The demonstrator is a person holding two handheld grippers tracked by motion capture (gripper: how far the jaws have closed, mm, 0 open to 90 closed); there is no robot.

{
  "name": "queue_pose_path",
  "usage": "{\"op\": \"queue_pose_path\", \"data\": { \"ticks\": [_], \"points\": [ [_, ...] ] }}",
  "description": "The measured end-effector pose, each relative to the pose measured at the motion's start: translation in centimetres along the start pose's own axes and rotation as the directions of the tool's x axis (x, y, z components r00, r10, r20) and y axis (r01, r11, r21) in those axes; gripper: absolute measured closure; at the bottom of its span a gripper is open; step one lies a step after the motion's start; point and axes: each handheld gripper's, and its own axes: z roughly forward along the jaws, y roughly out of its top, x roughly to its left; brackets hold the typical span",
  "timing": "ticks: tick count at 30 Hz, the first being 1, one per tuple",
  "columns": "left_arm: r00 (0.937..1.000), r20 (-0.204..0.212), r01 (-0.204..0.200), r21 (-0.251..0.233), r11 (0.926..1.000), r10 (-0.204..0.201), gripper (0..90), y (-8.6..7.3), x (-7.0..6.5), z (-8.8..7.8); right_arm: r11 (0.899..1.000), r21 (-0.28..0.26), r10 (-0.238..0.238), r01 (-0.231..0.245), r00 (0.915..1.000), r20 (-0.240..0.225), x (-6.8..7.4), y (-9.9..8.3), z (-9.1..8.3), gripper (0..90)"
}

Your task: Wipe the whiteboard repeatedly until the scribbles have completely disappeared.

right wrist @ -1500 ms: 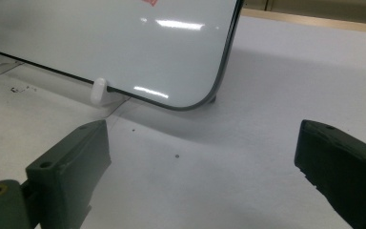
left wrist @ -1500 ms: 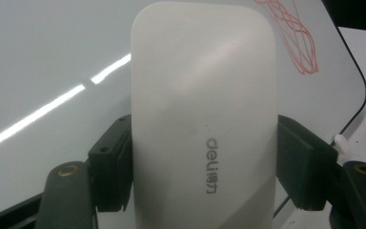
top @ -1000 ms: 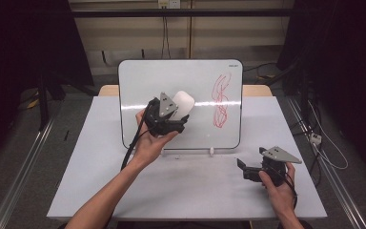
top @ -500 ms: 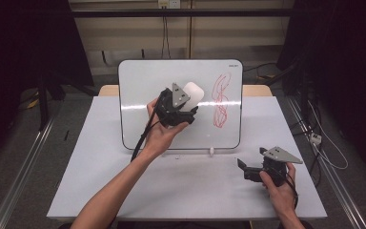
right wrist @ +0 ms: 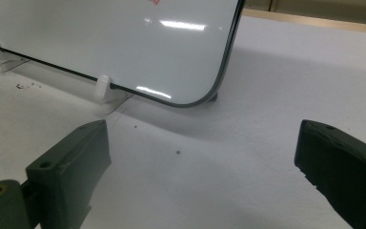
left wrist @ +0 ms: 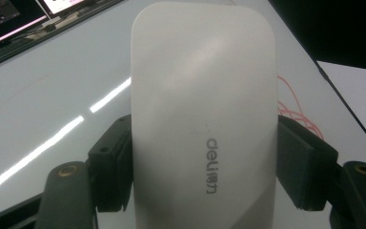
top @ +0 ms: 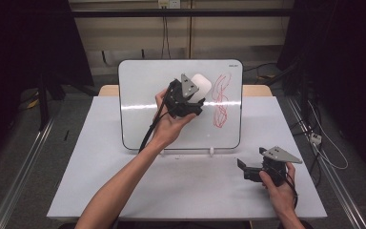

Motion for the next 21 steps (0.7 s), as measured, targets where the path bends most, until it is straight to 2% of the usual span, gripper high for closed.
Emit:
{"op": "queue_pose_path", "data": {
  "ticks": [12, 15, 21],
  "points": [
    [1.0, -0.003, -0.005, 0.002, 1.0, 0.005, 30.5, 1.7, 0.1, 1.8, 1.0, -0.002, -0.003, 0.003, 1.0, -0.003, 0.0, 0.0, 0.0, 4.5],
    [0.9998, -0.015, -0.014, 0.006, 0.9999, 0.014, 30.5, 2.0, 0.1, 2.0, 1.0, -0.002, -0.003, 0.003, 1.0, -0.003, 0.0, 0.0, 0.0, 4.5],
    [0.9998, -0.013, -0.014, 0.005, 0.9999, 0.014, 30.5, 2.7, 0.2, 2.4, 1.0, -0.002, -0.001, 0.001, 1.0, -0.003, 0.0, 0.0, 0.0, 4.5]
  ]
}}
